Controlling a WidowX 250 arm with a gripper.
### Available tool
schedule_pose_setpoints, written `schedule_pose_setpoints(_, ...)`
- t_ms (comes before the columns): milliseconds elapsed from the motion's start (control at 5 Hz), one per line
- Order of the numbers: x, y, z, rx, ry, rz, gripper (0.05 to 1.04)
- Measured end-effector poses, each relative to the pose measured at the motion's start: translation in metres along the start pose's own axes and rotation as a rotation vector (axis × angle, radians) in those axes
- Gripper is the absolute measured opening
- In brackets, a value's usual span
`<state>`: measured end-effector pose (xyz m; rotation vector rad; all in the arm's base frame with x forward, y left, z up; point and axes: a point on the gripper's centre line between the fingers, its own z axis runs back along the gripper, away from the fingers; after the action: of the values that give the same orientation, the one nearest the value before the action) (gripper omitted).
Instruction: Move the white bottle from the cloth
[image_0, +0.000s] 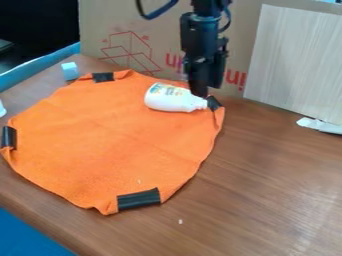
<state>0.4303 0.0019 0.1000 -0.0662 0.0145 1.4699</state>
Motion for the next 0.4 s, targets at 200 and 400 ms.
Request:
schedule_pose_setpoints(200, -0.007, -0.010, -0.002, 0.035, 0.031, 0.172, 0.988)
schedule_pose_setpoints(400, -0.016, -0.016, -0.012, 0.045, 0.011, 0.221, 1.001)
